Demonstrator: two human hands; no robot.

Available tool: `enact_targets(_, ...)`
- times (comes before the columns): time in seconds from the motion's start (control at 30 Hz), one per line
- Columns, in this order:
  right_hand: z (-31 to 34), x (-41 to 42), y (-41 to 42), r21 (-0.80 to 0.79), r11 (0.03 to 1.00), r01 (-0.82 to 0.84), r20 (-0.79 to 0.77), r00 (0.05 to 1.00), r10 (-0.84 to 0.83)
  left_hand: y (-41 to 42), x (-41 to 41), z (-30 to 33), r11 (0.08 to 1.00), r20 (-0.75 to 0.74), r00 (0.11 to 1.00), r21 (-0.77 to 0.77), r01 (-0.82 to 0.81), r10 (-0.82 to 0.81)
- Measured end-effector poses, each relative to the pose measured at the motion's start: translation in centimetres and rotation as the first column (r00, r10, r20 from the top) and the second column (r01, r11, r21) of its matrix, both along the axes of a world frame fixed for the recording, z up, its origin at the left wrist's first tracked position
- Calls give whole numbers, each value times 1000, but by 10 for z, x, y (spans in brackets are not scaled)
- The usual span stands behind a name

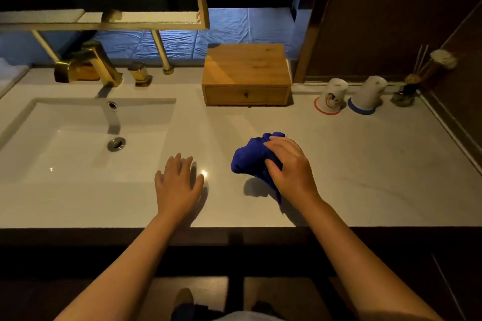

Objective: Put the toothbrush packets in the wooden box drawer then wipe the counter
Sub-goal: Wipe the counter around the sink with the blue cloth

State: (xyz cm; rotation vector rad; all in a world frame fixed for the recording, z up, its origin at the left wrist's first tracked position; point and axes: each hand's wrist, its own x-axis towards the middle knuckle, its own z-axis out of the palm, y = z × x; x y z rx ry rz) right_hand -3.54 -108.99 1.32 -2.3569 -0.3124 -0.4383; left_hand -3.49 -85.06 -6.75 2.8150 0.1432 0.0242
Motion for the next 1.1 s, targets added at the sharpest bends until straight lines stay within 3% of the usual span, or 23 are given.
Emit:
enact_targets(0.2, 6, -12, -104, -42, 998, 50, -50, 997, -52, -52, -11, -17, 996, -114, 993, 80, -32, 41)
enact_targets(0.43, 24, -17, -218, -193, 953, 233, -99, 962, -255, -53, -9, -18, 993, -78, 995, 104, -53, 62)
enact_targets(0.6, 24, -15, -264, -175, 921, 347, -206, 902, -379, -53, -9, -20, 990, -72, 995, 128, -58, 68)
enact_targets(0.77, -23, -13, -251, -175, 950, 259, -284, 910, -301, -51, -8, -20, 988, -69, 996, 142, -54, 64)
enact_targets(0.87, -62, -21, -242, -266, 950, 162, -406, 875, -263, -51, -9, -21, 988, -72, 995, 147, -56, 67)
enact_targets(1.0, -79, -31, -238, -377, 915, 144, -455, 832, -318, -51, -8, -21, 988, -71, 995, 146, -52, 63)
enact_targets(1.1, -77, -31, -249, -430, 902, -30, -524, 822, -223, -50, -8, -22, 988, -72, 996, 145, -48, 59)
